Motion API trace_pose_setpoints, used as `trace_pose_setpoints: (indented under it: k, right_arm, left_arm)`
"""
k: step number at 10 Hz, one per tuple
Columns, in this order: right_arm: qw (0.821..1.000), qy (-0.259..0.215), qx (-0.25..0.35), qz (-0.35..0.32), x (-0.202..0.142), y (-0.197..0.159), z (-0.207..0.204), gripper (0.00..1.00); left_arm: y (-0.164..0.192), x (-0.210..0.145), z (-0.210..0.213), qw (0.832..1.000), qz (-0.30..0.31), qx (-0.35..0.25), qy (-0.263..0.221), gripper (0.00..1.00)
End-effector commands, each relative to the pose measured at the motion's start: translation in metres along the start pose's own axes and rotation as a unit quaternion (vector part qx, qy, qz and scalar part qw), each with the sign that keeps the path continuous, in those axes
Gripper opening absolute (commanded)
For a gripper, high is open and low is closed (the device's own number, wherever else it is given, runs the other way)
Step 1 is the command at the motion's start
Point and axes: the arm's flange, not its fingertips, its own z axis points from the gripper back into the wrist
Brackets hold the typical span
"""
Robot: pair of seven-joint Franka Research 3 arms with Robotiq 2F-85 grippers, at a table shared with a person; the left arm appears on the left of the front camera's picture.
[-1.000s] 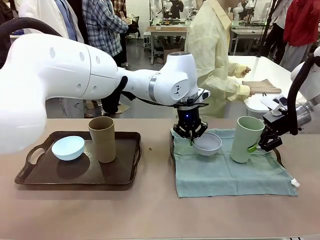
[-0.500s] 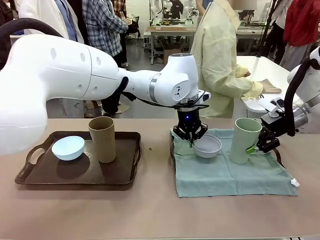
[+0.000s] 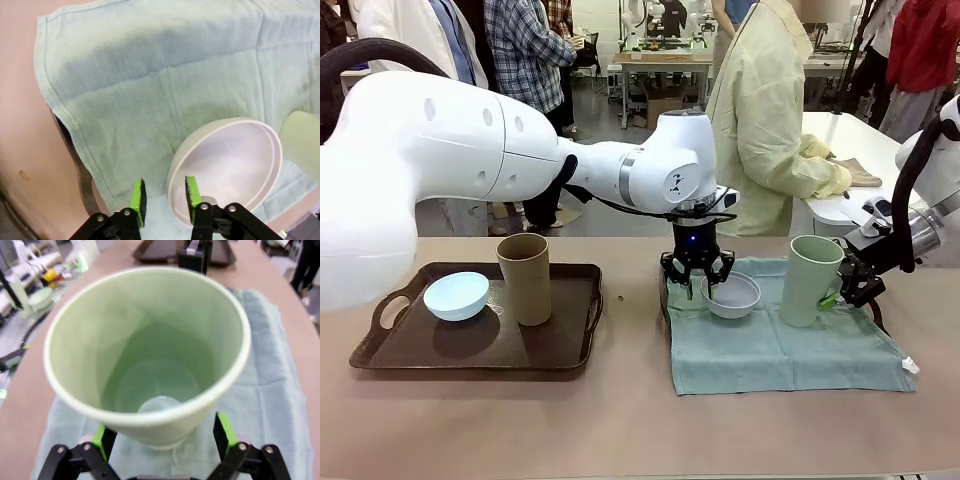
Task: Set up a tray with a mat and arrange the tableware.
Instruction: Place the Picnic Bowl and Reusable plastic cup back onto the Handle tray in front of the human's position.
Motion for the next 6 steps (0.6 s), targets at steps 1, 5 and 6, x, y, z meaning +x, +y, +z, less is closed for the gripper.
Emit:
trace_pose_setpoints:
  k: [1, 5, 6]
  right_arm:
    - [0.999, 0.044, -0.005, -0.024, 0.008, 0.010, 0.012, 1.00]
    - [0.988, 0.086, -0.058, -0.110, 0.028, 0.037, 0.061, 1.00]
    - [0.978, 0.103, -0.085, -0.158, 0.044, 0.043, 0.075, 1.00]
  left_arm:
    - [-0.002, -0.001, 0.014, 1.000, 0.011, 0.018, -0.004, 0.45]
    - [0.006, -0.019, 0.049, 1.000, 0.012, 0.021, 0.009, 0.85]
    - [0.008, -0.026, 0.064, 1.000, -0.009, 0.000, 0.011, 0.85]
